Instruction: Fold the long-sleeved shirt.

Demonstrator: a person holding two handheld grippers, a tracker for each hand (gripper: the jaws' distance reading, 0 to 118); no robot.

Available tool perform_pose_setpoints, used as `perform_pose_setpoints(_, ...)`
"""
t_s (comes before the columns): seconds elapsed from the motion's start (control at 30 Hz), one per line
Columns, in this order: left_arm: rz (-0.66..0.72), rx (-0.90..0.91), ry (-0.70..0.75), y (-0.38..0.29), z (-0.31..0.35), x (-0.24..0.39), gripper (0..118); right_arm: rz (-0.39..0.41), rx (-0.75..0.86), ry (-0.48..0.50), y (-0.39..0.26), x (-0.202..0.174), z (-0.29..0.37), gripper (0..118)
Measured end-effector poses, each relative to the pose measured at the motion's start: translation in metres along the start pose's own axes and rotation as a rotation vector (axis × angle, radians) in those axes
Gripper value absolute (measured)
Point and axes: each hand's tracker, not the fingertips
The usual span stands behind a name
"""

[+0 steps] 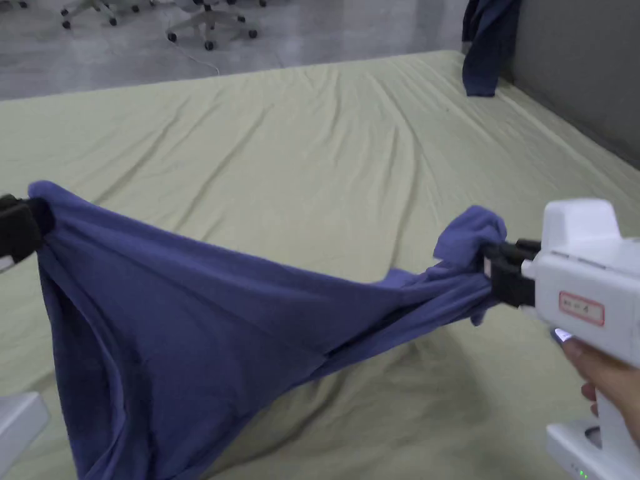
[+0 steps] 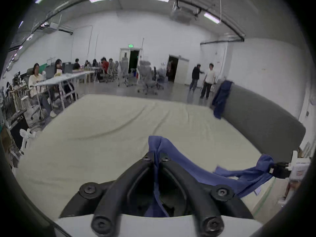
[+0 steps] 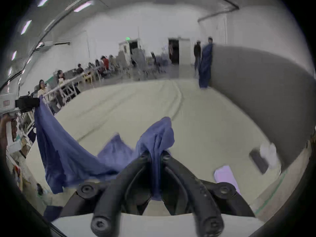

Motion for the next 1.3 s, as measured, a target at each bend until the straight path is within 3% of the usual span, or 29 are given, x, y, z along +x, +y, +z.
perform_pose_setpoints(0.17,0.078,0.081,-0.055,0.069,0.027,-0.011,2,0.013,0.146,0.011,0.095,0.0,0.018,11)
perform_pose_setpoints(0.3,0.062,0.154,-0.069,0.12,0.027,-0.012,2,0.102,0.22,-0.005,0.169,-0.015,0.026,11)
perform_pose_setpoints(0.5,0.125,0.222,-0.084,0.197,-0.004,-0.02,2,0.135,0.226,-0.025,0.277,-0.018,0.011,11)
perform_pose_setpoints(0.6,0.128,0.24,-0.086,0.222,-0.007,0.005,2,0.135,0.211,-0.031,0.323,-0.015,-0.009,11)
perform_pose_setpoints(0.83,0.087,0.255,-0.045,0.275,-0.083,-0.006,2,0.136,0.128,-0.052,0.397,-0.028,-0.093,11)
perform_pose_setpoints(1.07,0.08,0.239,0.008,0.263,-0.165,-0.029,2,0.121,0.083,-0.077,0.386,-0.04,-0.198,11)
perform_pose_setpoints(1.3,0.072,0.15,-0.014,0.165,-0.231,-0.062,2,0.186,-0.004,-0.123,0.275,-0.049,-0.283,11)
